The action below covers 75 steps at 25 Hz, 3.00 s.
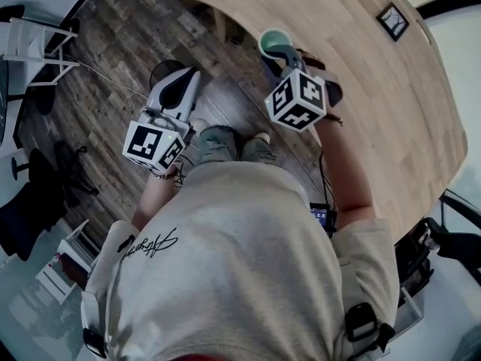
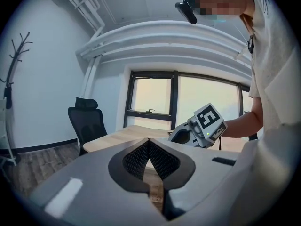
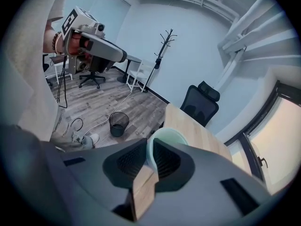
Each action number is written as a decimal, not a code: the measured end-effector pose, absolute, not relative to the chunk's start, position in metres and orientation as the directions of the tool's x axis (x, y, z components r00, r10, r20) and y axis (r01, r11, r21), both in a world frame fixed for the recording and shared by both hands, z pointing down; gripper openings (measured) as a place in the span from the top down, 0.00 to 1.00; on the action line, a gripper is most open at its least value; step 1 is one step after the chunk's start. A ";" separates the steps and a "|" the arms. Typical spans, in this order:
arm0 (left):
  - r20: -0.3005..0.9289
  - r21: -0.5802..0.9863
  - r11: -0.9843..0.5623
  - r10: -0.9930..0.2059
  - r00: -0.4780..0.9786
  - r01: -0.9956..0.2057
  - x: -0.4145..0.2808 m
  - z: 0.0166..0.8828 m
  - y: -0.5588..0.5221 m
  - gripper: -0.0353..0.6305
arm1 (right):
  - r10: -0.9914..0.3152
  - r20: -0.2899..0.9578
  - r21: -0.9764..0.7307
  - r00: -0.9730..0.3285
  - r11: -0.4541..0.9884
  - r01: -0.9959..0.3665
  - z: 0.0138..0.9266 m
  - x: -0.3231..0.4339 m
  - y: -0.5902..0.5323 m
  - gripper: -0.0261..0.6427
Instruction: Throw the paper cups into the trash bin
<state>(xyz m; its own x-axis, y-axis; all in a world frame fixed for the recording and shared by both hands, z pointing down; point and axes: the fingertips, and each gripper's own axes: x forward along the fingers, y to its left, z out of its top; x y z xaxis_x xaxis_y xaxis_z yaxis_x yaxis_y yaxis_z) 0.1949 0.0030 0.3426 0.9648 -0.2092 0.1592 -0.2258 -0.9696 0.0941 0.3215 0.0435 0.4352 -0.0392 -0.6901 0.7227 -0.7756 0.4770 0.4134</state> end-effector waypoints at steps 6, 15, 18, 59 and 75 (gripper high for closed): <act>0.158 0.092 -0.951 -0.278 0.948 -0.294 0.158 0.343 -0.034 0.94 | -0.686 0.722 0.407 -0.088 0.524 -0.748 0.437 0.287 0.003 0.89; 0.165 0.085 -0.914 -0.380 0.910 -0.398 0.099 0.348 -0.087 0.94 | -0.680 0.714 0.402 -0.165 0.592 -0.698 0.436 0.230 -0.057 0.89; 0.163 0.085 -0.901 -0.409 0.898 -0.426 0.082 0.347 -0.102 0.94 | -0.674 0.715 0.403 -0.186 0.614 -0.679 0.435 0.213 -0.074 0.89; 0.198 0.114 -0.735 -0.642 0.741 -0.668 -0.082 0.375 -0.229 0.94 | -0.494 0.757 0.345 -0.428 0.858 -0.380 0.473 0.001 -0.234 0.89; 0.246 0.139 -0.577 -0.767 0.593 -0.805 -0.108 0.424 -0.265 0.94 | -0.362 0.806 0.282 -0.469 0.930 -0.234 0.548 -0.021 -0.249 0.89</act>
